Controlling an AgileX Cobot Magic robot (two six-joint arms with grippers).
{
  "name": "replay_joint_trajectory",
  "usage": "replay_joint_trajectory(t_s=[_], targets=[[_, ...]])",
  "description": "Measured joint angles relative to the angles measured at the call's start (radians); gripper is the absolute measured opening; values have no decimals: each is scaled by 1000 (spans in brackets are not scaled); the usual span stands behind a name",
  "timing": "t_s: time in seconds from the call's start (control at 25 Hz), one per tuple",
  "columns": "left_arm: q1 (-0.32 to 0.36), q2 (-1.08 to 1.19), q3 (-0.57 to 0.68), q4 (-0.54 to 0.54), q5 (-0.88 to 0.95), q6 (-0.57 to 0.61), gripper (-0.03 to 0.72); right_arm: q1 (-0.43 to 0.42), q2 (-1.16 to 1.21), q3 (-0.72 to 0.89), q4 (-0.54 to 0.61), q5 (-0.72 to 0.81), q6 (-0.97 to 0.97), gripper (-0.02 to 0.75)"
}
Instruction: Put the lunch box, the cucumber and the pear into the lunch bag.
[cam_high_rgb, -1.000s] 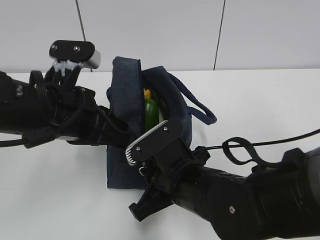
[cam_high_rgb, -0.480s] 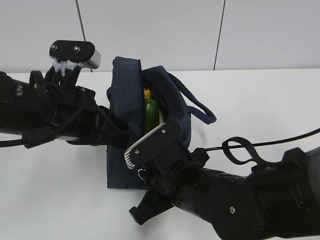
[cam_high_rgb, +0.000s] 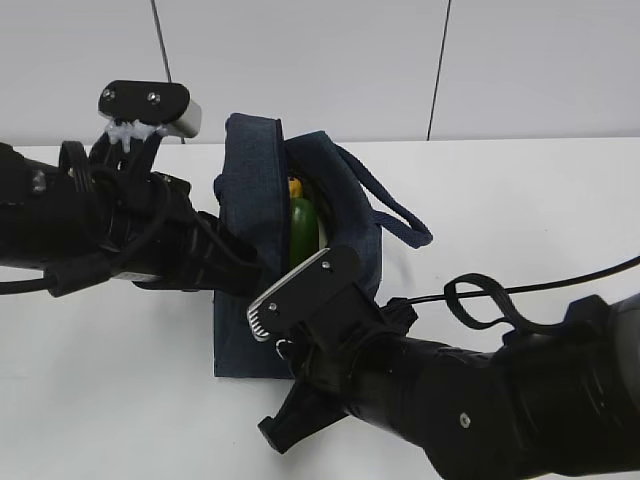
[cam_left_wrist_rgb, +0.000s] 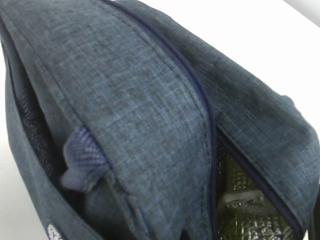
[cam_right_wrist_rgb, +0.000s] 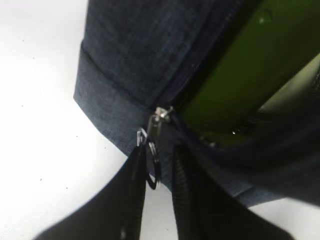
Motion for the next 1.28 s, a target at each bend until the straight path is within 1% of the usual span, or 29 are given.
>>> replay_joint_trajectory(t_s=[0.52, 0.6, 0.68, 0.76, 0.92, 1.28], targets=[[0, 0, 0, 0, 0, 0, 3, 0, 17, -23, 0, 9, -2, 144], [0, 0, 0, 0, 0, 0, 3, 0, 17, -24, 0, 9, -2, 113], [0, 0, 0, 0, 0, 0, 3, 0, 17, -24, 0, 9, -2, 31], [0, 0, 0, 0, 0, 0, 3, 0, 17, -24, 0, 9, -2, 0], [0, 0, 0, 0, 0, 0, 3, 0, 19, -24, 0, 12, -2, 0], [0, 1, 5, 0, 4, 0, 3, 0, -1, -25, 0, 83, -2, 0]])
